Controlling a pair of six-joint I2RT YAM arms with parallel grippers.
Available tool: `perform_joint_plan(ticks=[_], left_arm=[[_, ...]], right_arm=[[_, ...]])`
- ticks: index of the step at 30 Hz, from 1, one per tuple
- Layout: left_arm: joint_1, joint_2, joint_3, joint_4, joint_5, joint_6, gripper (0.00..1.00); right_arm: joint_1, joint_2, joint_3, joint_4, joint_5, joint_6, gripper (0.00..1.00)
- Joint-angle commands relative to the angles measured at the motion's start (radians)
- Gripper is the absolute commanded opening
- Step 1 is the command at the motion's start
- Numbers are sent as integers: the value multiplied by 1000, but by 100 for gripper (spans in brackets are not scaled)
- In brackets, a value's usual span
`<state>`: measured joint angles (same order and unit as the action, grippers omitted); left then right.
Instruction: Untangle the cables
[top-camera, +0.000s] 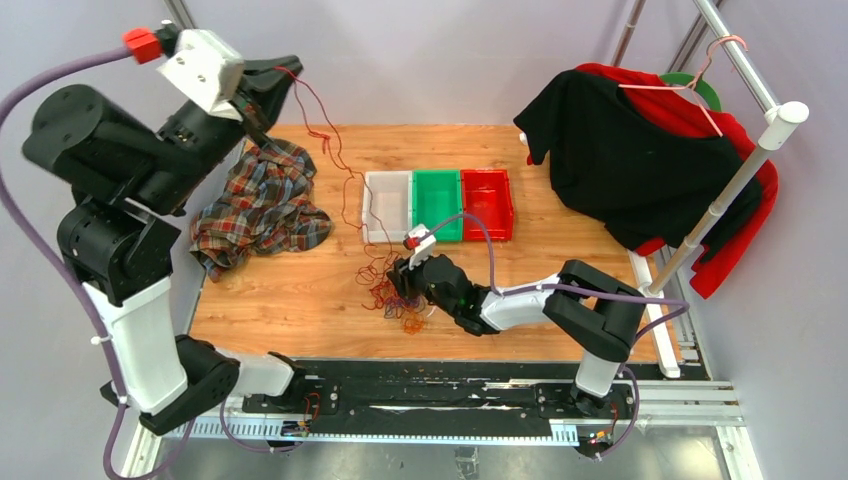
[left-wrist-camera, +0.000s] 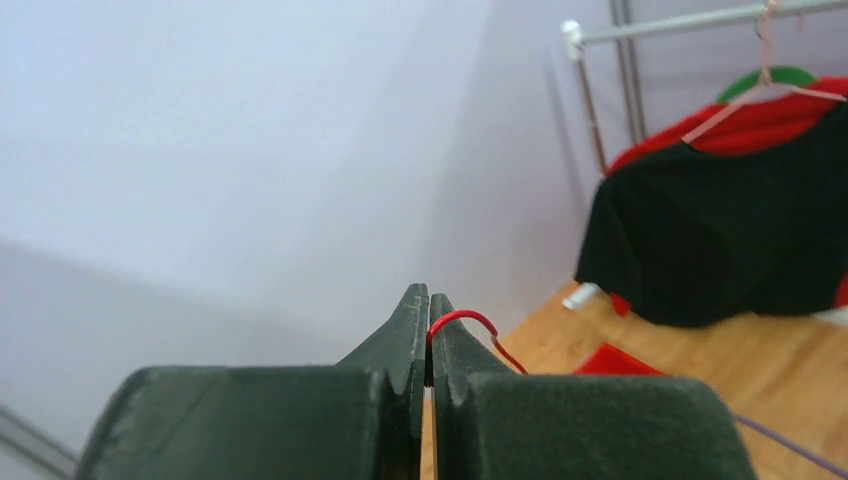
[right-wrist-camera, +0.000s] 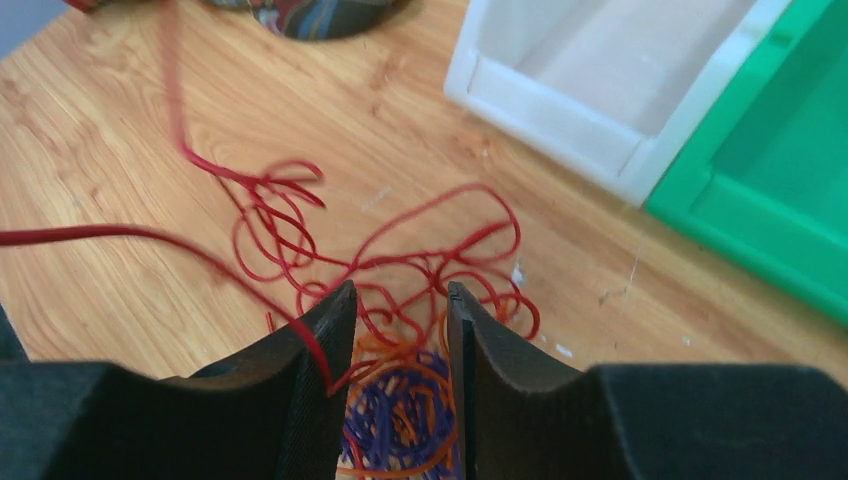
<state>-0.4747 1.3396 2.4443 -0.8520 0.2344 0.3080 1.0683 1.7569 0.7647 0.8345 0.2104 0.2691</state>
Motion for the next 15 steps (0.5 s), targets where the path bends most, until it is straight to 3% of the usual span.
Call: perform_joint_plan(ticks=[1,15], left_arm=[[-7,-52,-48,288,-159,29,0],[-8,39,57,828,-295,213,0]], right_arm=[[21,23,-49,42,55,32,40],[36,-28,-184,89,109,61,40]])
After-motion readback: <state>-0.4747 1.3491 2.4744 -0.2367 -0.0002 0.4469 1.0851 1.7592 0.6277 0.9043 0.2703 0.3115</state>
